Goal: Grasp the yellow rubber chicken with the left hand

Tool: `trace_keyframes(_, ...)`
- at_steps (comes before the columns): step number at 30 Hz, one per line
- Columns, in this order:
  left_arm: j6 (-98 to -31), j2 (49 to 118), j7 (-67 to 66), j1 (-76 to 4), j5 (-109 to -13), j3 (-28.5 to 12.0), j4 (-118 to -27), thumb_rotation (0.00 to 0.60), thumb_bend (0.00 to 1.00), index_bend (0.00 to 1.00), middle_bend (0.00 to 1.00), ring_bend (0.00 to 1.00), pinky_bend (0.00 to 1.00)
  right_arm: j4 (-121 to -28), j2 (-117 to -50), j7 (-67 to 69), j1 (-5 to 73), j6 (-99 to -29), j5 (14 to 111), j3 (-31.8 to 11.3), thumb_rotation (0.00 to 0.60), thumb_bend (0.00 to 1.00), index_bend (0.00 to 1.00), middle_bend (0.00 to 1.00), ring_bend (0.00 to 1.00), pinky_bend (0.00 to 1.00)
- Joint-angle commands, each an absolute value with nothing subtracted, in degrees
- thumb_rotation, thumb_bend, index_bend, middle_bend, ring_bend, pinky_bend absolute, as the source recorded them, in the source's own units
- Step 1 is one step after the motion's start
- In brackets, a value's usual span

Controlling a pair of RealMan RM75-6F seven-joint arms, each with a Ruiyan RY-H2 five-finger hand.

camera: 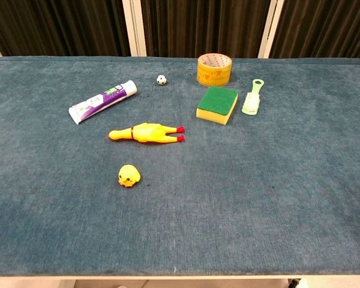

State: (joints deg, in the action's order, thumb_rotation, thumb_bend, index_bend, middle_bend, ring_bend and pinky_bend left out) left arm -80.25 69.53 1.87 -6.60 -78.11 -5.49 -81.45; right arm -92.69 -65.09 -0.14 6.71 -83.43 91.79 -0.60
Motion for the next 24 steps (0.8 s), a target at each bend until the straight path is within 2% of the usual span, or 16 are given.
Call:
trace_keyframes(1, -80.3, 69.5, 1.9, -6.6, -78.1, -5.5, -81.5, 0.6, 0.19, 0.15, 0.05, 0.0, 0.14, -92.7, -65.1, -0.2, 6.7, -83.4, 91.9, -0.6, 0.6, 0.21, 0.08, 0.13, 0.16, 0.22)
trace_keyframes(13, -80.2, 69.6, 2.5, -6.8, -79.1, -5.0, -82.0, 0.6, 0.19, 0.15, 0.05, 0.0, 0.14, -92.8, -65.1, -0.2, 6.7, -83.3, 91.7, -0.6, 0.6, 0.21, 0.08, 0.13, 0.16, 0.22)
trace_keyframes(24, -78.2, 71.9, 4.2, -9.5, -89.1, -0.4, -87.5, 0.6, 0.19, 0.15, 0.05, 0.0, 0.16, -93.0, -65.0, 0.1, 6.7, -83.1, 91.7, -0.4, 0.6, 0.21, 0.08, 0.13, 0.16, 0.22)
